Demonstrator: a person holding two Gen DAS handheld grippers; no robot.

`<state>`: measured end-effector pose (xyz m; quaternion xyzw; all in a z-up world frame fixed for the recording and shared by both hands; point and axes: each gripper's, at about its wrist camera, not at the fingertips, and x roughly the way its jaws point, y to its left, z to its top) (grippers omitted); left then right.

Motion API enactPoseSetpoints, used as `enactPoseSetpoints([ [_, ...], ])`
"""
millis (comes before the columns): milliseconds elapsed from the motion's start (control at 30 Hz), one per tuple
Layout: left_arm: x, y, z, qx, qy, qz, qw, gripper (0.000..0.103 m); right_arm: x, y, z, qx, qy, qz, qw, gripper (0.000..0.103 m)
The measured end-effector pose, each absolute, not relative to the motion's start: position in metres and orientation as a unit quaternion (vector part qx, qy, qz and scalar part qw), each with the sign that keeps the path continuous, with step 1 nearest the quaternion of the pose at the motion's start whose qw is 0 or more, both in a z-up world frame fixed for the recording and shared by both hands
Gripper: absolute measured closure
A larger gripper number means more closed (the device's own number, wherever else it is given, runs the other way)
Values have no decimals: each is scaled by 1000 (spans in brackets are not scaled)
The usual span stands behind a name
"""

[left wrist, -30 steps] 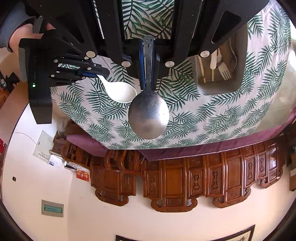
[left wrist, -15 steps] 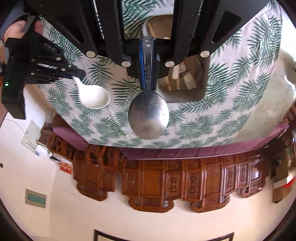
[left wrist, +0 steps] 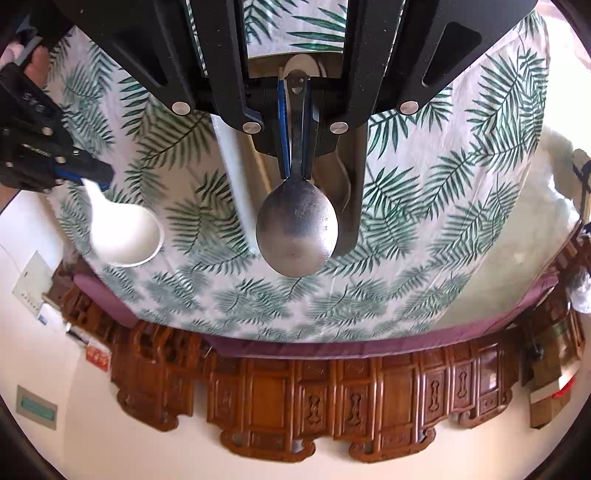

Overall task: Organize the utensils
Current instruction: 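Lower the metal spoon into the grey tray with the left tool and open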

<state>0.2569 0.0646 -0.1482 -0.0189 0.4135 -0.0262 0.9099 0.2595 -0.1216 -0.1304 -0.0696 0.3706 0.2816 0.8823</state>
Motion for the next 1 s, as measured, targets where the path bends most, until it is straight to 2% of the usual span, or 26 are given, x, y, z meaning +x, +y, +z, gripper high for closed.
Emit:
enactPoseSetpoints([
  [1000,315,84,-207,-45,469,1,882,98,281,-87,-136,-40,383,296,874,98],
])
